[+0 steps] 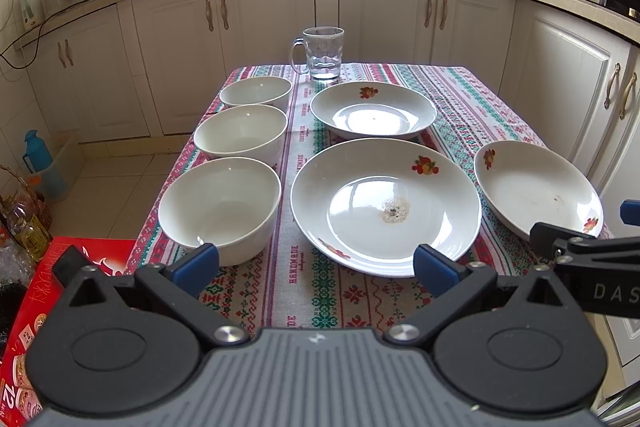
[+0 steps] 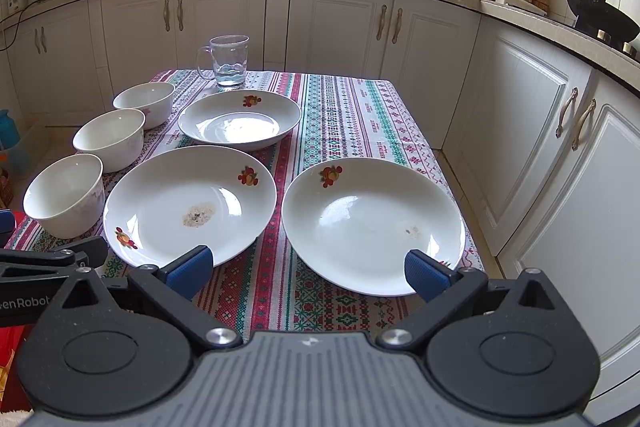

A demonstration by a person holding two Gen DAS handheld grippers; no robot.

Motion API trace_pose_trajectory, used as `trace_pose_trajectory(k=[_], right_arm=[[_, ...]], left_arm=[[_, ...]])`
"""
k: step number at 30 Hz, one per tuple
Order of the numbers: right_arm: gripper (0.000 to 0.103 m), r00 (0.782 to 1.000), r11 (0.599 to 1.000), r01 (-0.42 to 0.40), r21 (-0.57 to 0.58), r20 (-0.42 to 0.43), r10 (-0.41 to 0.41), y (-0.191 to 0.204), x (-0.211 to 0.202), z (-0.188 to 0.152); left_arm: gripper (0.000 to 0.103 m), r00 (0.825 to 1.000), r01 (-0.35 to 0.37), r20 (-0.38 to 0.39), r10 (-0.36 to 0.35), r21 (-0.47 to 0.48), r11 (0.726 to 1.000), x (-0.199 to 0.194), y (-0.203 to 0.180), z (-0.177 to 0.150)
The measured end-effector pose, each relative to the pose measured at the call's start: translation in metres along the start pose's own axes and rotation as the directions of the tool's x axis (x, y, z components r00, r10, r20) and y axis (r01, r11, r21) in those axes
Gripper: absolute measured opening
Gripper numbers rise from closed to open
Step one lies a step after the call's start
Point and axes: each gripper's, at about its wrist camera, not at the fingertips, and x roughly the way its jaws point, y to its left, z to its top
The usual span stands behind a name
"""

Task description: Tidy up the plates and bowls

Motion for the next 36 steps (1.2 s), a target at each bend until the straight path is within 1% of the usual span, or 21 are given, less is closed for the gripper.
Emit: trace_pose_trajectory(k=[29,36], right_arm=[[0.103,1.000,1.000,0.002,-0.004,0.006,-0.002,0.0009,-0.0012,0.0006],[0.103,1.000,1.000,-0.002,-0.006,0.017,0.002,-0.0018,-0.0021,0.0029]], left_arm=[[0.102,1.000,0.003,0.001,-0.003,-0.001,1.000,-0.0004,0.0001,0.0004],[0.102,1.000,0.019,0.011,-0.019,-0.003,1.000,-0.0004,-0.0009,0.0032]])
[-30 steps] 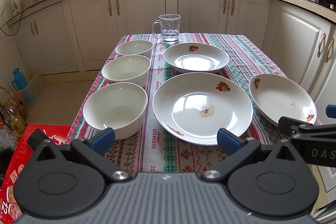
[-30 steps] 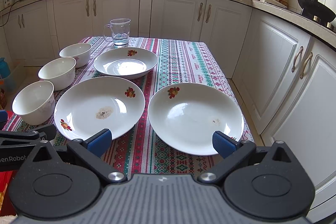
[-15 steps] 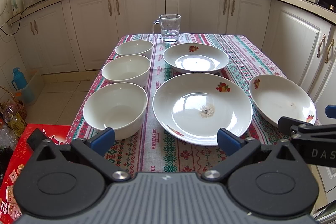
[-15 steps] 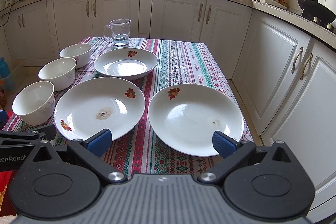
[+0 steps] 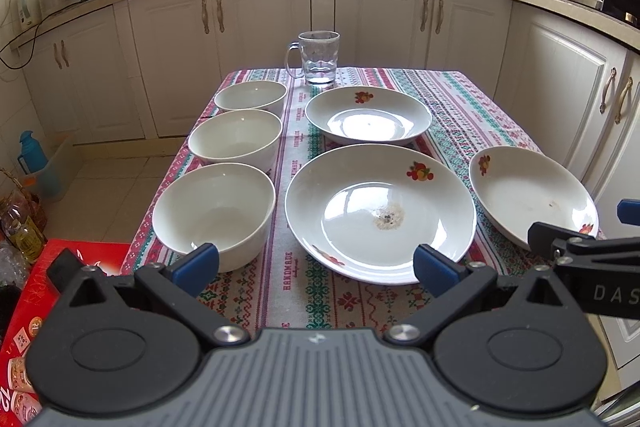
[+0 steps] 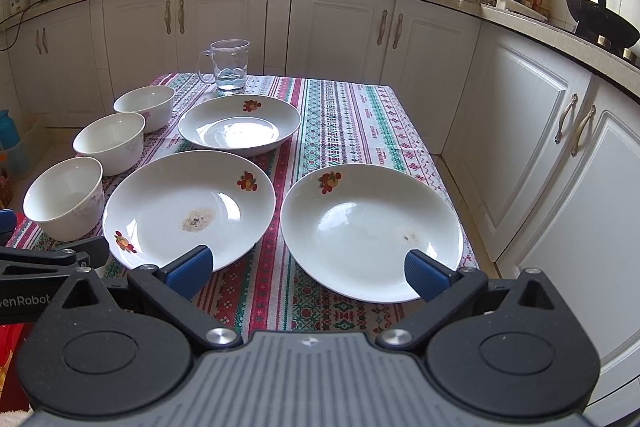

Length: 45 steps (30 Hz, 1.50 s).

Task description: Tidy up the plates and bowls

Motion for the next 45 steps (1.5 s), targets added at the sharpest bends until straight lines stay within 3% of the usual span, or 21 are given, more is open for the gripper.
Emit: trace_pose_trajectory(k=[11,16,23,26,29,36,45], right_arm=[[0.103,1.000,1.000,-0.012,-0.010,0.016,0.012,-0.003,0.000,-0.001],[0.103,0.999,0.999,-0.026,-0.020,0.029,0.026,-0.007,0.000,0.001],[0.103,0.997,0.998,-0.037,-0.057,0.061,0.041,-0.025,0.000,0.003],[0.103,0.997,0.997,-0.031,-0.074,0.071,0.036,-0.036,0.002,0.002],[0.103,0.998,0.995,-0.023,-0.096,0.060,0.029,-0.046,0.009,-0.001],[0.103,0.998,0.992,-0.054,-0.117,0.009,0.055,-0.070,0.028,-0.017],[0.103,0.990,0.988,-0.124,-0.088,-0.080,0.117,-0.095,0.059,-0.041]], left_arm=[[0.102,0.999,0.045,-0.002,-0.045,0.045,0.998,0.006,0.000,0.005],[0.102,0.993,0.113,-0.032,-0.112,0.044,0.993,0.013,0.004,0.009],[0.102,0.988,0.155,-0.011,-0.155,0.081,0.985,0.018,0.005,0.020],[0.102,0.981,0.195,-0.026,-0.193,0.106,0.975,0.024,0.003,0.025],[0.102,0.983,0.185,-0.028,-0.183,0.160,0.970,0.031,-0.006,0.031],[0.102,0.976,0.216,-0.050,-0.210,0.264,0.940,0.053,-0.033,0.049],[0.102,0.947,0.322,-0.120,-0.299,0.388,0.863,0.083,-0.088,0.070]])
